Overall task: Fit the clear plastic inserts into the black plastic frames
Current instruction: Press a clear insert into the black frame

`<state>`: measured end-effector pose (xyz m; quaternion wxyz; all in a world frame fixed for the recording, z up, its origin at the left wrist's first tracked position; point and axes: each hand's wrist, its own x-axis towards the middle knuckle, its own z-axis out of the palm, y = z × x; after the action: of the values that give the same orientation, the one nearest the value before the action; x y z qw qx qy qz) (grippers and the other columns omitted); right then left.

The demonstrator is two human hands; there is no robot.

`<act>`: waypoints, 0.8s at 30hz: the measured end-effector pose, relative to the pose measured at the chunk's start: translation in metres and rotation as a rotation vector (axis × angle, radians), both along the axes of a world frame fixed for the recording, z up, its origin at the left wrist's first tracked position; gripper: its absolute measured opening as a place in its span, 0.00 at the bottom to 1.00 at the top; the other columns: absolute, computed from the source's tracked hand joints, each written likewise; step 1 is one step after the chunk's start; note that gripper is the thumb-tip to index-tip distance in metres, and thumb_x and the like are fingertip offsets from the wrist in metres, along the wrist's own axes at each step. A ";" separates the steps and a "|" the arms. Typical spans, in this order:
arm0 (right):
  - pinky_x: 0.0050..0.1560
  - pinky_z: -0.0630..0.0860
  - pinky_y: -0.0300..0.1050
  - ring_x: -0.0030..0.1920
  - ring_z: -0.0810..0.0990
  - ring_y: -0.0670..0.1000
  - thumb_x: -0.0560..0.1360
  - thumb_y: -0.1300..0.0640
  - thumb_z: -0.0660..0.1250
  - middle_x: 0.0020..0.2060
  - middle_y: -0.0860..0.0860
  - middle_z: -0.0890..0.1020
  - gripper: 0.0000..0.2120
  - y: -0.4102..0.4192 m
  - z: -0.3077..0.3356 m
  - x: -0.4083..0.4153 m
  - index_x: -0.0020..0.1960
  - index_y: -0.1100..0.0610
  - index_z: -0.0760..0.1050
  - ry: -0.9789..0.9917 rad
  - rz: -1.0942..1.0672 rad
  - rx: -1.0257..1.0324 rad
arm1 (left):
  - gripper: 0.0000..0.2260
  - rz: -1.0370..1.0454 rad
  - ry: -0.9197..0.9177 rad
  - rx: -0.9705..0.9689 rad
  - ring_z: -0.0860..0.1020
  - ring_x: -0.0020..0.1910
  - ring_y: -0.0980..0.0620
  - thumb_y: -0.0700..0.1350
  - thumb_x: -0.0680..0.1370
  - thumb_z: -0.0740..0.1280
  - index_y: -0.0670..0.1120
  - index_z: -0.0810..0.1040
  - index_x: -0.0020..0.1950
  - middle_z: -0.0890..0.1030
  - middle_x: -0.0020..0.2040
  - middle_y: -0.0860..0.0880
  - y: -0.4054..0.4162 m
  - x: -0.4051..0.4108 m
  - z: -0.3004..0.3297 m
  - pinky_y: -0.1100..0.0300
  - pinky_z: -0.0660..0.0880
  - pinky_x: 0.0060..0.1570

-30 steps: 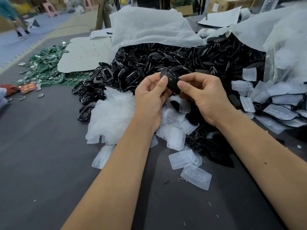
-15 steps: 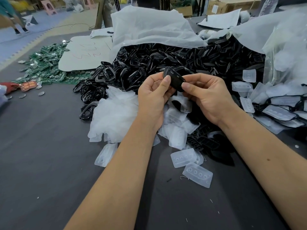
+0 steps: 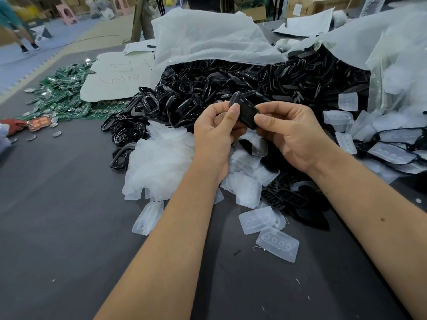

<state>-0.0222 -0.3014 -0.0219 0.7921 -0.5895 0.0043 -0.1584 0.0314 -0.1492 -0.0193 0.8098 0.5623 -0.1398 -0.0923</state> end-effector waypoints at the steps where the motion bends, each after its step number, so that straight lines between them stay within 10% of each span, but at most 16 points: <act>1: 0.47 0.80 0.41 0.45 0.85 0.51 0.74 0.62 0.74 0.43 0.55 0.87 0.04 0.000 0.001 0.000 0.48 0.57 0.86 0.010 0.011 -0.006 | 0.03 0.003 0.002 0.005 0.82 0.39 0.54 0.38 0.84 0.67 0.42 0.80 0.51 0.85 0.40 0.49 0.000 0.000 0.000 0.60 0.80 0.41; 16: 0.46 0.80 0.43 0.44 0.82 0.51 0.77 0.67 0.73 0.43 0.55 0.84 0.05 0.005 0.003 -0.001 0.50 0.60 0.84 0.000 -0.056 -0.143 | 0.02 0.057 0.001 0.024 0.81 0.37 0.55 0.39 0.83 0.69 0.43 0.80 0.50 0.84 0.36 0.52 -0.002 -0.002 0.001 0.61 0.79 0.40; 24: 0.43 0.80 0.43 0.49 0.83 0.48 0.75 0.67 0.74 0.44 0.49 0.85 0.06 0.005 0.003 -0.002 0.48 0.57 0.85 -0.230 -0.449 -0.870 | 0.16 0.012 0.126 0.001 0.85 0.37 0.45 0.50 0.86 0.64 0.39 0.82 0.51 0.86 0.41 0.40 -0.003 -0.003 0.008 0.59 0.82 0.37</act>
<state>-0.0245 -0.2966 -0.0190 0.4148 -0.8282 -0.0228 -0.3761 0.0287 -0.1522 -0.0118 0.8174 0.5565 -0.0851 -0.1226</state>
